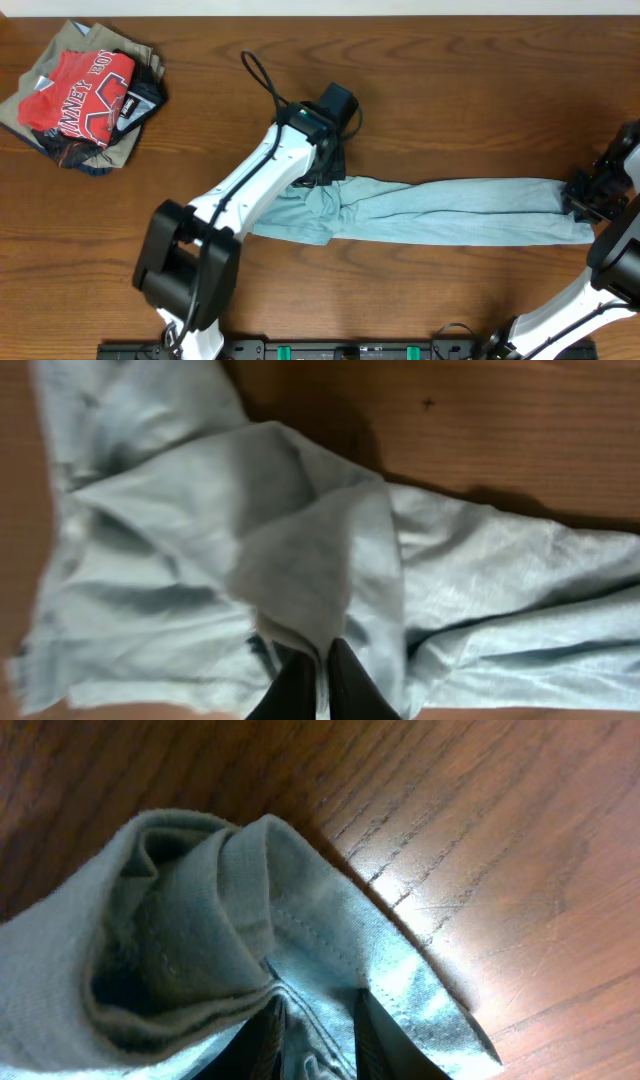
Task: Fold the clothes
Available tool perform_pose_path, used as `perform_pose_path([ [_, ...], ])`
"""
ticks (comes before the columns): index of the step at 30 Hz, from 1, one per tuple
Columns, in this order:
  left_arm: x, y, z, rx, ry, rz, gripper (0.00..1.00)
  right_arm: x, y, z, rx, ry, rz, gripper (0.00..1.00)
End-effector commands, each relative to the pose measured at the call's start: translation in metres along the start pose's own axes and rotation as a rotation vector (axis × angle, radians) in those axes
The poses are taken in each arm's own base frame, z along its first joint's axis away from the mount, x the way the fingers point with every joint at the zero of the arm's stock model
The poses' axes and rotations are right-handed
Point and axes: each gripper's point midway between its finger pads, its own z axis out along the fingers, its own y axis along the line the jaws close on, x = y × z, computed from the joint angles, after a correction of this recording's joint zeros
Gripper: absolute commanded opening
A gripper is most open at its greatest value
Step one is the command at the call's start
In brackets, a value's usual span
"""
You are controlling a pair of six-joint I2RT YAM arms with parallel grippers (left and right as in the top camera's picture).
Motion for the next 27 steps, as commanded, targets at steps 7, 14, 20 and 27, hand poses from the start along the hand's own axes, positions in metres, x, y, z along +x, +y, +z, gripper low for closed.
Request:
perform_pose_path([
  [7,0.006,0.009,-0.006,0.02,0.044,0.134,0.47,-0.001,-0.005,-0.002,0.015,-0.011,0.02,0.24],
  [14,-0.024,0.063,-0.024,-0.053,-0.037,-0.104,0.47,-0.003,-0.005,-0.002,0.013,-0.018,0.023,0.24],
  [20,-0.033,0.084,-0.018,-0.056,-0.027,-0.319,0.52,-0.006,-0.004,-0.002,0.011,-0.029,0.024,0.24],
  [27,-0.031,0.084,0.0,-0.076,0.006,-0.38,0.52,-0.008,-0.002,-0.002,-0.005,-0.037,0.025,0.26],
])
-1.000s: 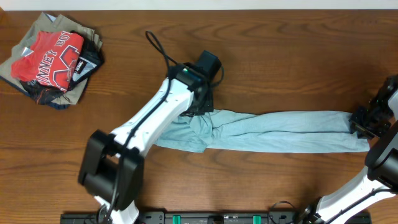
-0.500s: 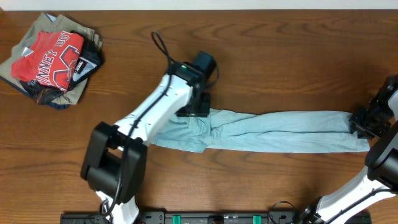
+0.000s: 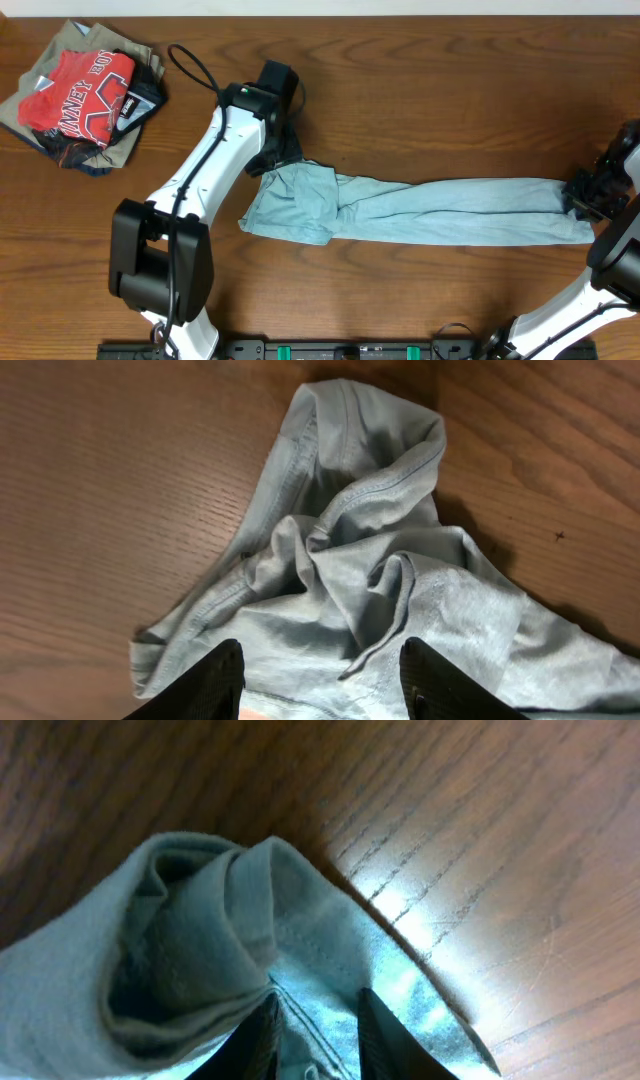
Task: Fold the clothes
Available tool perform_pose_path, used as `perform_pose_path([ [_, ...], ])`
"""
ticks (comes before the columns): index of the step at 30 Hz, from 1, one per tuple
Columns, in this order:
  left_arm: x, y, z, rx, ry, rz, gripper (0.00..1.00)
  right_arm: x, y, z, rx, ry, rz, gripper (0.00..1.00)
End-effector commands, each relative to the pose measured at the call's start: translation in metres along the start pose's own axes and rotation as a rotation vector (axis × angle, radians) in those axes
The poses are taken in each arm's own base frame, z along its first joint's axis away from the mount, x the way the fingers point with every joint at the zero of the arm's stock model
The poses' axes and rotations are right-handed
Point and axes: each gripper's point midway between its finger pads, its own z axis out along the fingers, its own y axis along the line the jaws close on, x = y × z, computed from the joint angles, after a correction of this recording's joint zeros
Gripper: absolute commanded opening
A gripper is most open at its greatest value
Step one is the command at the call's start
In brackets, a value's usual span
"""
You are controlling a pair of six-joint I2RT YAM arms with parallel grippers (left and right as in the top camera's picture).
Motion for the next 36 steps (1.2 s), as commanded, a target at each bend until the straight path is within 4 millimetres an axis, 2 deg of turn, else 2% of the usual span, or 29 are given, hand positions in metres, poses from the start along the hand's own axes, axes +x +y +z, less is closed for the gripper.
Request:
perform_pose_path([
  [1,0.001,0.002,0.016,-0.031,0.02,-0.064,0.52,-0.002,-0.003,-0.002,0.0,-0.014,0.022,0.27],
  [4,0.002,0.0,0.026,-0.037,0.039,-0.087,0.52,-0.002,-0.001,-0.002,-0.008,-0.012,0.022,0.27],
  [12,0.0,-0.023,0.05,0.053,0.081,-0.086,0.51,-0.002,0.001,-0.002,-0.018,-0.012,0.022,0.27],
  [21,0.002,-0.021,0.056,0.038,0.093,-0.086,0.51,-0.002,0.0,-0.002,-0.018,-0.012,0.022,0.27],
  [27,0.013,-0.014,0.055,0.001,0.129,-0.092,0.51,-0.002,0.001,-0.002,-0.018,-0.011,0.021,0.28],
  [30,0.009,-0.008,0.058,-0.029,0.103,-0.122,0.51,-0.002,0.001,-0.002,-0.018,-0.011,0.021,0.29],
  [36,0.003,-0.013,0.072,0.011,0.06,-0.126,0.51,-0.001,0.0,-0.002,-0.017,-0.007,0.021,0.29],
])
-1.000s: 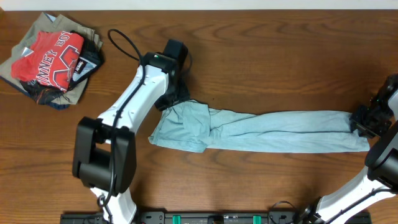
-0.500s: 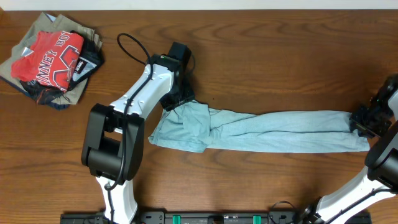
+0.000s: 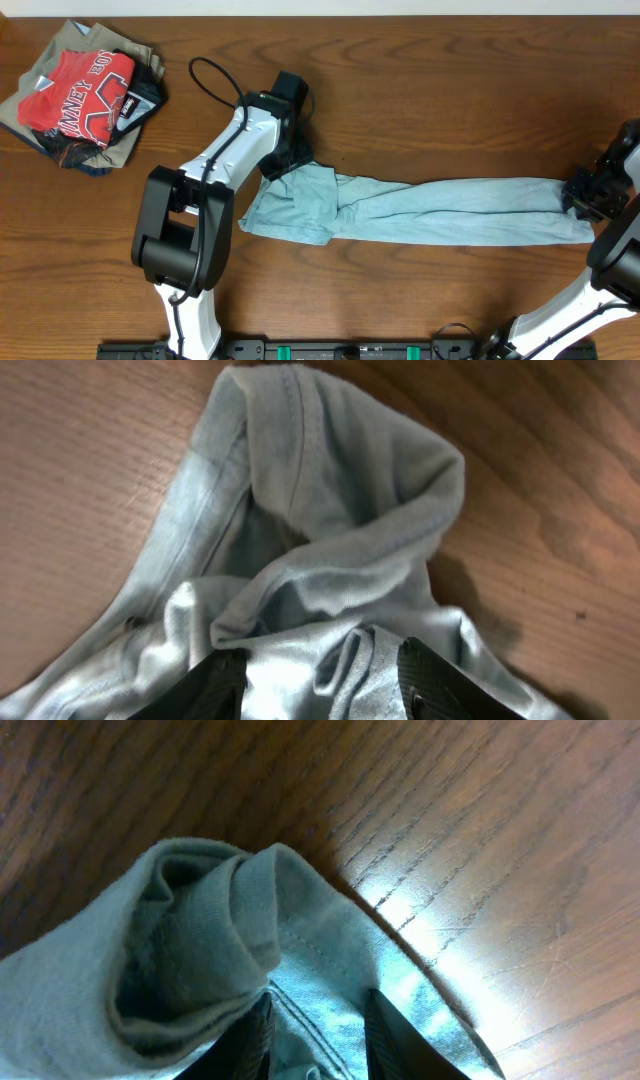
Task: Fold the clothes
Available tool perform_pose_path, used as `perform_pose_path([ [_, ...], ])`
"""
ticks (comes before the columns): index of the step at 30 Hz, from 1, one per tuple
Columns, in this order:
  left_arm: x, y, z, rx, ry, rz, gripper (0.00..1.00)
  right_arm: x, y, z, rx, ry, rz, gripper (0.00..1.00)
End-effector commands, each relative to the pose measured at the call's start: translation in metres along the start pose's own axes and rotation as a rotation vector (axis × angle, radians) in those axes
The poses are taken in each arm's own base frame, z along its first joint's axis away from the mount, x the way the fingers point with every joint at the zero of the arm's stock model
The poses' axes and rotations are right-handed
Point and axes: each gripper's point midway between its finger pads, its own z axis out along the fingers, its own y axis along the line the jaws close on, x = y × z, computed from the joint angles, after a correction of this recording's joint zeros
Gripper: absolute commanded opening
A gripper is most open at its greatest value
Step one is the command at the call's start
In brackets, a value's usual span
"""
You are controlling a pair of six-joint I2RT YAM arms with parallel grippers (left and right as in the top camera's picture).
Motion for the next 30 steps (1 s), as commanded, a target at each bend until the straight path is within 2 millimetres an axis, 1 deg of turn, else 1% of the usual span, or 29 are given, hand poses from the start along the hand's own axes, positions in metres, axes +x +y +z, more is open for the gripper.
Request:
perform_pose_path([
  [1,0.003,0.009,0.013,-0.032,-0.001,-0.019,0.51,0.0,-0.001,-0.002,-0.007,-0.004,0.02,0.29],
  [5,0.0,0.014,0.018,-0.043,-0.026,-0.021,0.5,0.0,-0.001,-0.002,-0.007,-0.004,0.02,0.29],
  [7,-0.005,0.015,0.018,-0.049,-0.049,-0.02,0.42,0.0,-0.001,-0.002,-0.007,-0.004,0.02,0.29],
  [12,-0.013,0.007,0.017,-0.018,-0.08,-0.01,0.21,0.001,-0.001,-0.002,-0.007,-0.003,0.02,0.29],
  [15,-0.015,0.004,0.014,-0.01,-0.088,-0.005,0.19,0.001,-0.002,-0.002,-0.006,-0.001,0.02,0.29],
  [16,-0.015,0.003,0.012,-0.007,-0.091,-0.001,0.15,0.001,-0.002,-0.002,-0.006,-0.001,0.02,0.3],
  [17,-0.016,0.003,0.01,-0.003,-0.094,0.002,0.15,0.001,-0.001,-0.002,-0.007,-0.001,0.02,0.3],
  [20,-0.017,0.001,0.003,0.009,-0.107,0.021,0.14,0.001,-0.001,-0.002,-0.007,-0.001,0.02,0.3],
  [23,-0.016,0.0,-0.008,0.019,-0.116,0.025,0.08,0.001,-0.001,-0.002,-0.007,-0.002,0.02,0.3],
  [25,-0.012,0.003,-0.018,0.018,-0.111,0.025,0.06,0.001,-0.001,-0.002,-0.007,-0.002,0.02,0.3],
  [30,0.001,0.012,-0.046,0.014,-0.096,0.024,0.06,0.001,-0.002,-0.002,-0.007,-0.002,0.02,0.3],
])
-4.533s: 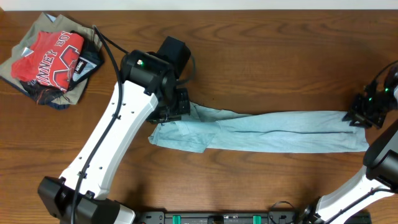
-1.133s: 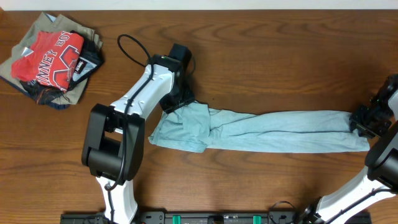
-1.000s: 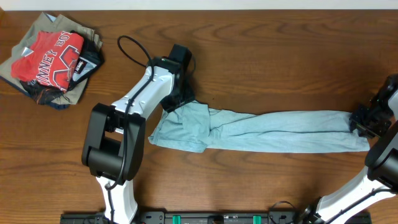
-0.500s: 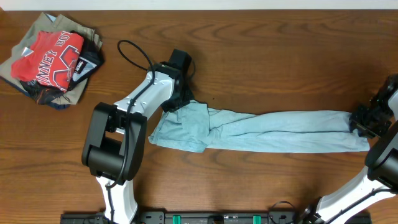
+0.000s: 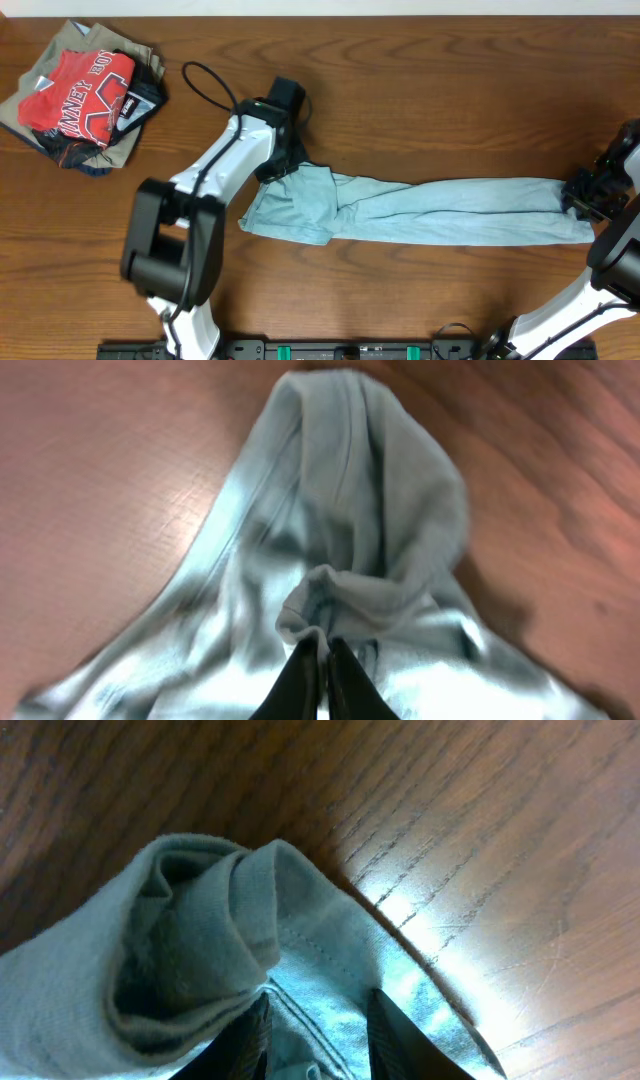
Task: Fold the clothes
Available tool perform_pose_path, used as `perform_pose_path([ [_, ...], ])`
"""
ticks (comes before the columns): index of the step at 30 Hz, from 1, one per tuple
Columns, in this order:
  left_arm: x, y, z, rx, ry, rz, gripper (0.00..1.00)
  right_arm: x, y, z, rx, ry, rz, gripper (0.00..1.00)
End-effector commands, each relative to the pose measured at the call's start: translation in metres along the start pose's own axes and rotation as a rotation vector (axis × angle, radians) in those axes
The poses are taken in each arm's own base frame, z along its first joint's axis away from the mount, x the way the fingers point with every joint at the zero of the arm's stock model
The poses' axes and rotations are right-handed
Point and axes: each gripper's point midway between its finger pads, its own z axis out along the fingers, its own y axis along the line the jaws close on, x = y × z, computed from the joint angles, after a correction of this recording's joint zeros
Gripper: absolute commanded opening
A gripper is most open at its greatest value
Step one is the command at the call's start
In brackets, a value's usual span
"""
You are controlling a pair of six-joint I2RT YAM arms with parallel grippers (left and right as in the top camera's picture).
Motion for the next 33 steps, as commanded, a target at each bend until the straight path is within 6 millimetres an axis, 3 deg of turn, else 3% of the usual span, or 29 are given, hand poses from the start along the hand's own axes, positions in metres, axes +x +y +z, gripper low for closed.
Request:
perform_pose_path([
  [1,-0.001,0.001,-0.032,0.025,-0.036,0.007,0.06,0.0,-0.002,-0.002,-0.006,-0.005,0.02,0.31],
  [9,0.042,0.04,-0.041,-0.131,0.115,-0.053,0.06,0.0,-0.002,-0.002,-0.005,-0.005,0.021,0.32],
  [14,0.052,0.052,-0.033,-0.171,0.141,-0.049,0.06,0.0,-0.002,-0.002,-0.005,-0.004,0.02,0.33],
  [17,0.051,0.059,-0.028,-0.202,0.121,-0.045,0.09,0.001,-0.002,-0.002,-0.005,0.0,0.02,0.36],
  [19,0.046,0.067,-0.027,-0.242,0.088,-0.038,0.31,0.004,-0.002,-0.002,-0.003,0.01,0.005,0.43],
  [21,0.04,0.07,-0.028,-0.26,0.059,-0.036,0.41,0.006,-0.003,-0.002,-0.001,0.021,-0.026,0.48],
  [25,0.031,0.066,-0.026,-0.237,0.03,-0.038,0.44,0.008,-0.006,-0.005,-0.002,0.033,-0.077,0.52],
  [30,0.015,0.062,-0.031,-0.201,-0.003,-0.048,0.44,-0.002,-0.012,-0.024,-0.011,0.024,-0.126,0.6],
  [33,0.006,0.06,-0.031,-0.178,-0.025,-0.044,0.45,-0.009,-0.014,-0.032,-0.022,0.01,-0.18,0.7],
])
